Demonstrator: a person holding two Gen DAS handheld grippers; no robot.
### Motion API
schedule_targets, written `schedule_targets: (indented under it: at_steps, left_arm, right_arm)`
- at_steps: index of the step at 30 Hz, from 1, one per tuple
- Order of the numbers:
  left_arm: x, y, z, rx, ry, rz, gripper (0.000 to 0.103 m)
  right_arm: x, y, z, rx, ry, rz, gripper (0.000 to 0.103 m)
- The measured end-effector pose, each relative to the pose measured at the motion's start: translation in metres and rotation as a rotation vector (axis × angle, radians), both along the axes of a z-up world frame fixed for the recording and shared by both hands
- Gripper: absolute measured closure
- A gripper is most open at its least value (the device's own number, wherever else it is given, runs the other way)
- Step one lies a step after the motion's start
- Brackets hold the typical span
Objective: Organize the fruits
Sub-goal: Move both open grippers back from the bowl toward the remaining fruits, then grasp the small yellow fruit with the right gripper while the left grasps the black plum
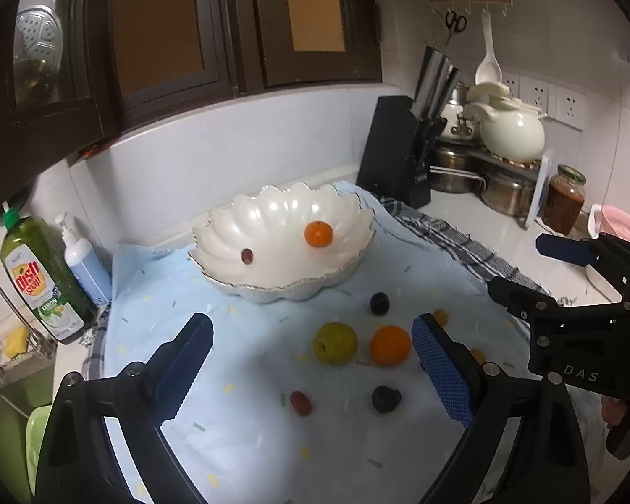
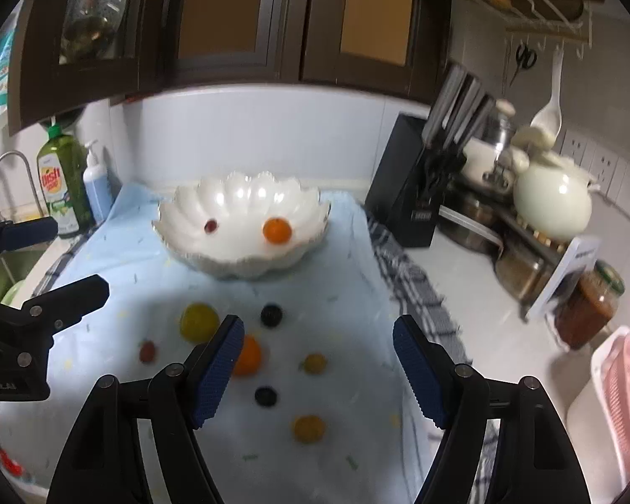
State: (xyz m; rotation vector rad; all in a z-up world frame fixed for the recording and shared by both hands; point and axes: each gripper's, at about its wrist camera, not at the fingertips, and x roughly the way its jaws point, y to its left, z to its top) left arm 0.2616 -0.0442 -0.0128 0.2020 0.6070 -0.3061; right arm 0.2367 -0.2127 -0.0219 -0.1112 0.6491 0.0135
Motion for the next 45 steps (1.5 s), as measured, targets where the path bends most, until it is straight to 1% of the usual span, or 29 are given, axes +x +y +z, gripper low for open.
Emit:
schedule_targets:
  at_steps: [7,13,24,26,32,36,41,43,45]
  left_arm:
    - [0.000,-0.007,-0.026,0.007,0.068,-0.010,0.010]
    - [0.001,-0.015,-0.048,0.013,0.125,-0.015,0.015]
    - [0.007,-0.028,-0.082,0.033,0.198,-0.022,0.024]
    - [0.008,-0.029,-0.087,0.028,0.213,-0.028,0.026]
    - [0.012,-0.039,-0.103,0.032,0.250,-0.051,0.033]
    - [0.014,-0.044,-0.111,0.030,0.273,-0.065,0.036]
    - [0.022,-0.047,-0.120,0.009,0.308,-0.067,0.044]
    - [0.024,-0.048,-0.123,0.006,0.320,-0.064,0.051]
    - [0.026,-0.048,-0.125,0.004,0.328,-0.062,0.054]
  right_arm:
    - [-0.004,-0.005,-0.024,-0.001,0.059,-0.003,0.029]
    - [-0.001,-0.012,-0.044,0.037,0.113,0.007,0.029]
    - [0.004,-0.017,-0.075,0.069,0.188,0.019,0.030]
    - [0.005,-0.018,-0.080,0.075,0.203,0.025,0.035]
    - [0.010,-0.020,-0.095,0.107,0.251,0.033,0.044]
    - [0.012,-0.024,-0.103,0.124,0.273,0.025,0.047]
    - [0.015,-0.025,-0.108,0.144,0.290,0.028,0.055]
    - [0.016,-0.025,-0.109,0.150,0.293,0.031,0.057]
    - [0.017,-0.024,-0.110,0.151,0.299,0.036,0.059]
